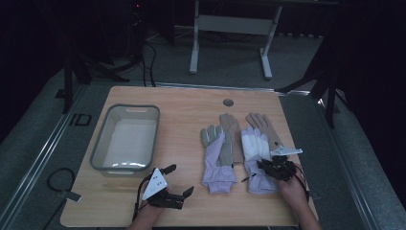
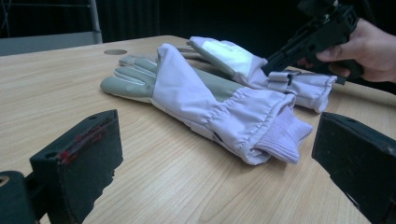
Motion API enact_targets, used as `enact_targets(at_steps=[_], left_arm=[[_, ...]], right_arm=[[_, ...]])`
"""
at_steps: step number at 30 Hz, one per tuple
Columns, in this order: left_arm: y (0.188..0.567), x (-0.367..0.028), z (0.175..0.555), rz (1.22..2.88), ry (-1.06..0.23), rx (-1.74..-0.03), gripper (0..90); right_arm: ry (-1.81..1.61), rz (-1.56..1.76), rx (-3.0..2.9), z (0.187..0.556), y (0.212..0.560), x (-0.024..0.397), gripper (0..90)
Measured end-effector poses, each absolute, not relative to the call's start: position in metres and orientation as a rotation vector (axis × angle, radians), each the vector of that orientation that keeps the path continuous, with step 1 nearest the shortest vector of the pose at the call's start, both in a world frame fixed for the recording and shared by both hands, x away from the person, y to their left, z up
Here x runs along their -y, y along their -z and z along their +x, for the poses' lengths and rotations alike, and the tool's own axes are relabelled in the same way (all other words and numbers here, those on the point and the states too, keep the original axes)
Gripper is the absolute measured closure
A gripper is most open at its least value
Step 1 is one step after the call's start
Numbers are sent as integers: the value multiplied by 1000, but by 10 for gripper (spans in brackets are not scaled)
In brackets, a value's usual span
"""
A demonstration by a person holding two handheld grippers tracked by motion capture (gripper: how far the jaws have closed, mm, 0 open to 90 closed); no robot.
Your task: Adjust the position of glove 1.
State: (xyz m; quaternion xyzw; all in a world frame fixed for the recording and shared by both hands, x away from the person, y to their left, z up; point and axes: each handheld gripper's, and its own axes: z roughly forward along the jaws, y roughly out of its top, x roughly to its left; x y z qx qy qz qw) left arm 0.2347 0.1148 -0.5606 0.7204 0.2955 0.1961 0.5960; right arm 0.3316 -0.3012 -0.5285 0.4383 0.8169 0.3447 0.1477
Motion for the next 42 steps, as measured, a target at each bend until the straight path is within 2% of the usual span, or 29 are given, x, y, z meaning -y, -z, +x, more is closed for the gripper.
enact_targets(at_steps=[15,18,29,35,42], left_arm=[[561,-115,234,1671,-459,-691,17],[561,-115,235,1670,-458,-692,18],[561,-115,234,1670,-460,-692,18],[561,-115,234,1671,-462,-691,17],[561,-115,234,1670,-463,-692,17]], right_arm=[[-1078,1316,-2196,314,469,304,802],[-1111,1301,-2183,312,451,298,802],[-1122,1216,-2207,312,416,262,801],[-1156,1191,-2244,314,414,237,801],[-1129,1200,-2291,318,426,193,800]])
